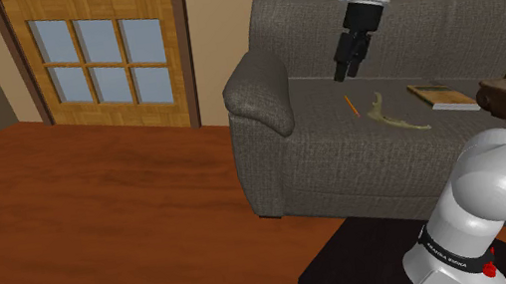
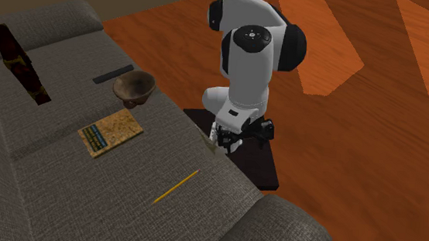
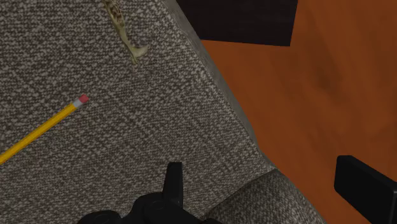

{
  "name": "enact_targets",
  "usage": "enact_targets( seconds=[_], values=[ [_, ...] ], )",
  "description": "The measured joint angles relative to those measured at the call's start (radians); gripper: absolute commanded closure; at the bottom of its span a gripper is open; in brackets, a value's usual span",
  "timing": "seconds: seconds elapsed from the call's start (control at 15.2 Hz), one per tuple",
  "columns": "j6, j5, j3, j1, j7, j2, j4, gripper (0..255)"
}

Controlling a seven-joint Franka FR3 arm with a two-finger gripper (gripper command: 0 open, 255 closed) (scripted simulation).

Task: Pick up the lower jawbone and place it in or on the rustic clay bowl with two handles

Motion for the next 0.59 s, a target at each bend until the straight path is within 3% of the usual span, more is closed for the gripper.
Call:
enact_targets(
  seconds=[0.2,0.59],
  values=[
    [0.001,-0.022,-0.009,0.002,-0.037,-0.049,-0.050,0],
    [-0.017,-0.154,-0.079,0.002,-0.236,-0.248,-0.222,0]
  ],
)
